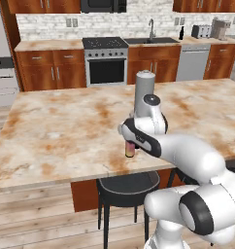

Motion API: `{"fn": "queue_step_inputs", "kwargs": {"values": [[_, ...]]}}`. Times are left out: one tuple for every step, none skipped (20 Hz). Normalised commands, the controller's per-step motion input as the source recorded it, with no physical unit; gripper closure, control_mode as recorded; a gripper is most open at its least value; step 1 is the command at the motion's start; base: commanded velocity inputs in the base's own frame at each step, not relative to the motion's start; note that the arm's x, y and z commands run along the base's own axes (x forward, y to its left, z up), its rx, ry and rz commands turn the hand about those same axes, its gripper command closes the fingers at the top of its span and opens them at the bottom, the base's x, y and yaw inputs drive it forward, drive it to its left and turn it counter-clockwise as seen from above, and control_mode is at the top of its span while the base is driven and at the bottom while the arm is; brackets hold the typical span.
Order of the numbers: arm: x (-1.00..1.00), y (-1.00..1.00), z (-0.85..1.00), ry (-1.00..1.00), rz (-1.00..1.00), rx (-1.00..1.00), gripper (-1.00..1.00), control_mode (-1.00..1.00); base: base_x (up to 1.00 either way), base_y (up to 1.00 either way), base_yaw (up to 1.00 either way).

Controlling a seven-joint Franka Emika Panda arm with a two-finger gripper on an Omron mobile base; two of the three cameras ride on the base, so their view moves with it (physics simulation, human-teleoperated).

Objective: Place the large bottle from the dining counter next to the other large bottle outside the sink, and place the small bottle from the dining counter next to the other small bottle inside the sink.

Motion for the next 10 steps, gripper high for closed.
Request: {"fn": "queue_step_inputs", "kwargs": {"values": [[0.09, 0.0, -0.06, -0.01, 0.0, 0.0, -1.0, -1.0, 0.0, 0.0, 0.0], [0.1, 0.0, -0.05, 0.0, 0.0, 0.0, -1.0, -1.0, 0.0, 0.0, 0.0], [0.12, 0.0, -0.05, 0.0, 0.0, 0.0, -1.0, -1.0, 0.0, 0.0, 0.0], [0.16, 0.0, -0.06, 0.0, 0.0, 0.0, -1.0, -1.0, 0.0, 0.0, 0.0], [0.16, 0.0, -0.07, 0.0, 0.0, 0.0, -1.0, -1.0, 0.0, 0.0, 0.0], [0.18, 0.0, -0.06, 0.0, 0.0, 0.0, -1.0, -1.0, 0.0, 0.0, 0.0], [0.2, 0.0, -0.06, 0.0, 0.0, 0.0, -1.0, -1.0, 0.0, 0.0, 0.0], [0.21, 0.0, -0.06, 0.0, 0.0, 0.0, -1.0, -1.0, 0.0, 0.0, 0.0], [0.21, 0.0, -0.06, 0.0, 0.0, 0.0, -1.0, -1.0, 0.0, 0.0, 0.0], [0.23, 0.0, -0.04, 0.0, 0.0, 0.0, -1.0, -1.0, 0.0, 0.0, 0.0]]}}
